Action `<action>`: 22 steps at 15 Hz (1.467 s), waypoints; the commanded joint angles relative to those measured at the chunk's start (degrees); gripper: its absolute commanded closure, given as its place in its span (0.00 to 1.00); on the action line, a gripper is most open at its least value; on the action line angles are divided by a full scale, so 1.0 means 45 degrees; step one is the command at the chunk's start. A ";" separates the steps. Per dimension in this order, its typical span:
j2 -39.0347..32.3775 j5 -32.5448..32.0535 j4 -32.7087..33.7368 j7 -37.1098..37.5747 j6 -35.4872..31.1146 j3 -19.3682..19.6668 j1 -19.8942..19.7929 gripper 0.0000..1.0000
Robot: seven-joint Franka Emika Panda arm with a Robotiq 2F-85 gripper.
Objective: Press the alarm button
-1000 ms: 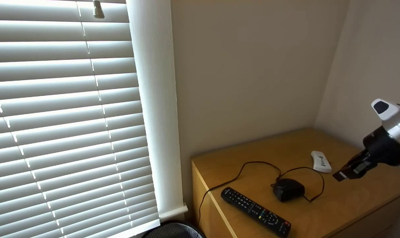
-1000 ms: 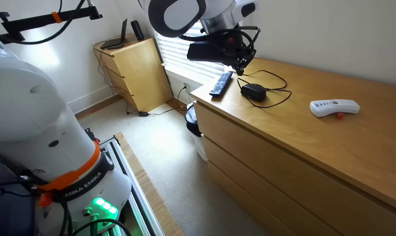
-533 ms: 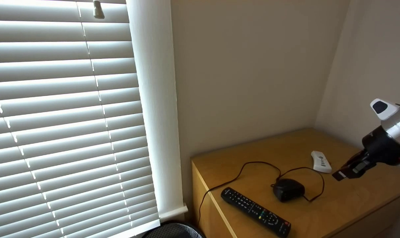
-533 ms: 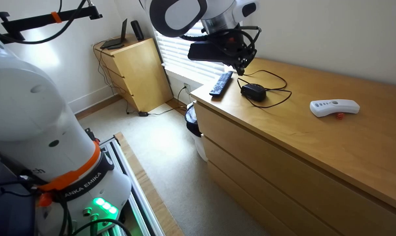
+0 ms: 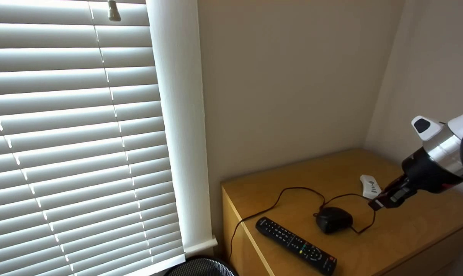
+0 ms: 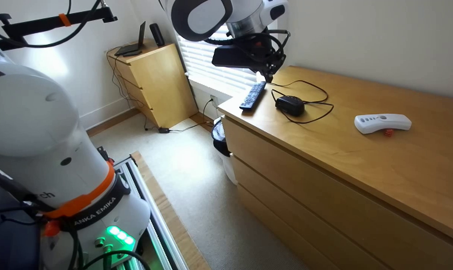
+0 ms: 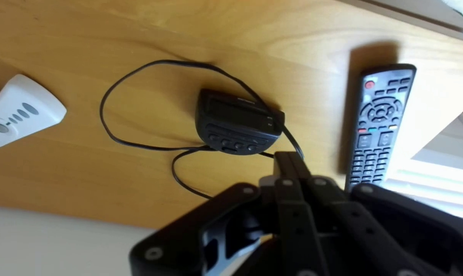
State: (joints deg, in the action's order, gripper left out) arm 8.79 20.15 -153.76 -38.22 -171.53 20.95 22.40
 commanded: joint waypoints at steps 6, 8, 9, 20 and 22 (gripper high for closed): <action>-0.2104 0.3397 0.1704 -0.1872 -0.0581 0.0497 0.1155 1.00; -0.2574 0.4097 0.2093 -0.2499 -0.0524 0.0363 0.0982 1.00; -0.2800 0.4540 0.2305 -0.2950 -0.0454 0.0274 0.0899 1.00; -0.4974 0.9691 0.4481 -0.8915 0.1318 -0.0765 -0.0677 1.00; -0.5432 1.0148 0.4785 -0.9314 0.1591 -0.0827 -0.0945 1.00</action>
State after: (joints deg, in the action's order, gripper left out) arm -11.84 61.29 -135.11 -74.85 -166.53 18.29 20.58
